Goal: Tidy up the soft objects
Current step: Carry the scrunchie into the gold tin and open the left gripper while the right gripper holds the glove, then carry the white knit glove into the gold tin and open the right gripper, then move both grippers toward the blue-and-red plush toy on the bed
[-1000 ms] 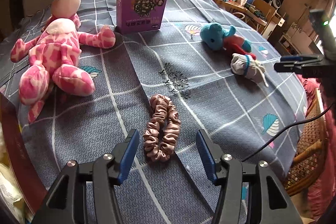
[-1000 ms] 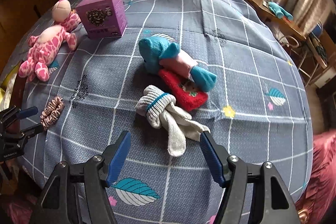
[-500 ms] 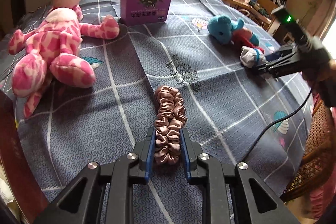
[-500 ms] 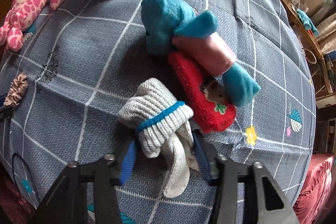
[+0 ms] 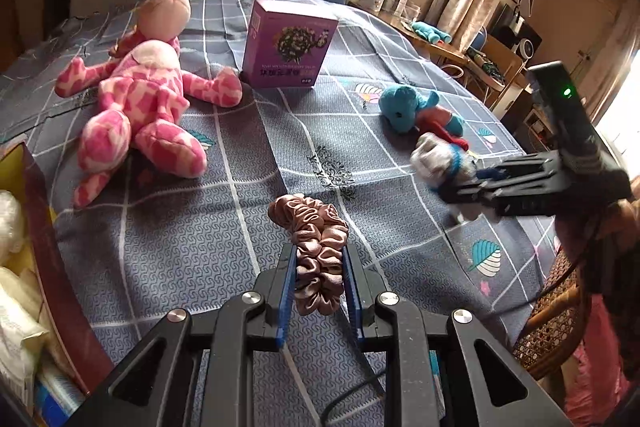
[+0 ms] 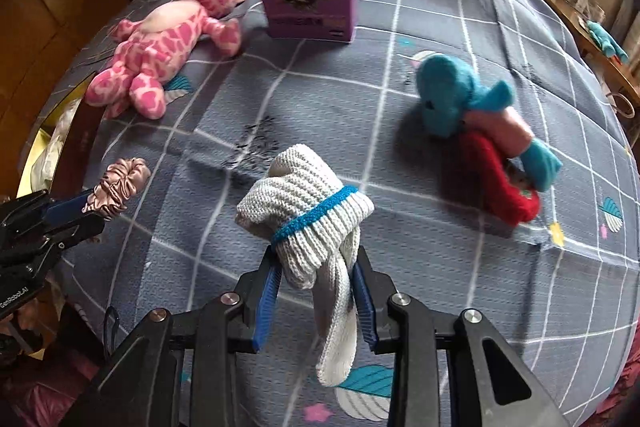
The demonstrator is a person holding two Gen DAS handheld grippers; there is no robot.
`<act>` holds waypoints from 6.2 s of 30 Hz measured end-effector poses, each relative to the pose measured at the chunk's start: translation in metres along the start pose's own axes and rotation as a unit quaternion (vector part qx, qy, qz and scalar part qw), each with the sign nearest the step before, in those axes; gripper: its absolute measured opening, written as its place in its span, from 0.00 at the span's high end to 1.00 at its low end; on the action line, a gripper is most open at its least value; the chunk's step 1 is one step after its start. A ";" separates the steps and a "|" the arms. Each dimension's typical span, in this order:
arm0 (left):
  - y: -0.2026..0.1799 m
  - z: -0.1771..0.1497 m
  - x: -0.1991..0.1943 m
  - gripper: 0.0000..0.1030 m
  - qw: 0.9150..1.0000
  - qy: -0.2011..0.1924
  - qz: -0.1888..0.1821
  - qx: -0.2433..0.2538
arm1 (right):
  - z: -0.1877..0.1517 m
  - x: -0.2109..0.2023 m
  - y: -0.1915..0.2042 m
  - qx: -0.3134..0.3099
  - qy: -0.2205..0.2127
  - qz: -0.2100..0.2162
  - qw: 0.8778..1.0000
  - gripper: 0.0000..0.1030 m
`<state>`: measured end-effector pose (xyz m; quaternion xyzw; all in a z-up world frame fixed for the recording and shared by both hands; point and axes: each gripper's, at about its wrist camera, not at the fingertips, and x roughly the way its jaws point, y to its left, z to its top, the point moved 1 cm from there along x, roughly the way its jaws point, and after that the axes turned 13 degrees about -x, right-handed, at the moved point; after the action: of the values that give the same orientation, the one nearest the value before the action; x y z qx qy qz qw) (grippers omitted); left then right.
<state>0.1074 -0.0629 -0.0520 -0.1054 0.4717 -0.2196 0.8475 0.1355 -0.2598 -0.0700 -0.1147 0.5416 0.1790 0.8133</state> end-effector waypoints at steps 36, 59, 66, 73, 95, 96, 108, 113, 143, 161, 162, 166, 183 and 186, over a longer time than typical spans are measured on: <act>0.006 -0.023 -0.047 0.78 0.997 -0.050 0.057 -0.003 | 0.001 0.046 0.033 -0.027 0.014 -0.020 0.999 0.59; 0.047 -0.009 -0.104 0.78 0.989 -0.110 0.085 -0.058 | -0.004 0.043 0.049 -0.074 0.006 -0.066 0.995 0.61; 0.129 -0.005 -0.158 0.78 0.967 -0.156 0.141 -0.141 | -0.006 0.041 0.050 -0.077 0.005 -0.069 0.995 0.61; 0.240 -0.024 -0.178 0.78 0.934 -0.144 0.214 -0.246 | -0.006 0.042 0.050 -0.077 0.005 -0.072 0.994 0.61; 0.257 -0.048 -0.161 0.57 0.912 -0.145 0.291 -0.250 | -0.004 0.041 0.051 -0.071 0.009 -0.093 0.993 0.63; 0.251 -0.048 -0.165 0.55 0.913 -0.152 0.289 -0.244 | -0.004 0.041 0.052 -0.070 0.010 -0.096 0.993 0.63; 0.193 -0.048 -0.181 0.51 0.927 -0.180 0.262 -0.197 | 0.002 0.031 0.060 -0.053 0.005 -0.104 0.993 0.70; 0.189 -0.052 -0.182 0.51 0.928 -0.179 0.259 -0.198 | 0.009 0.026 0.072 -0.063 -0.006 -0.109 0.992 0.71; 0.258 -0.065 -0.229 0.51 0.881 -0.219 0.306 -0.286 | 0.108 0.014 0.392 -0.303 -0.072 0.209 0.927 0.71; 0.236 -0.061 -0.232 0.48 0.885 -0.235 0.321 -0.243 | 0.106 0.030 0.376 -0.258 -0.088 0.155 0.949 0.49; 0.235 -0.061 -0.232 0.48 0.885 -0.235 0.321 -0.241 | 0.105 0.029 0.373 -0.254 -0.091 0.151 0.951 0.49; 0.229 -0.060 -0.229 0.47 0.889 -0.234 0.316 -0.236 | 0.104 0.022 0.360 -0.237 -0.100 0.140 0.956 0.49; 0.190 -0.052 -0.219 0.46 0.904 -0.233 0.303 -0.190 | 0.088 -0.013 0.303 -0.182 -0.160 0.060 0.968 0.49; 0.180 -0.049 -0.213 0.46 0.910 -0.228 0.298 -0.176 | 0.086 -0.018 0.290 -0.176 -0.165 0.040 0.970 0.49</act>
<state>0.0176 0.1973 0.0134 -0.1546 0.3062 0.1598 0.9256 0.0812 0.0335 -0.0183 -0.2031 0.3637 0.3203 0.8508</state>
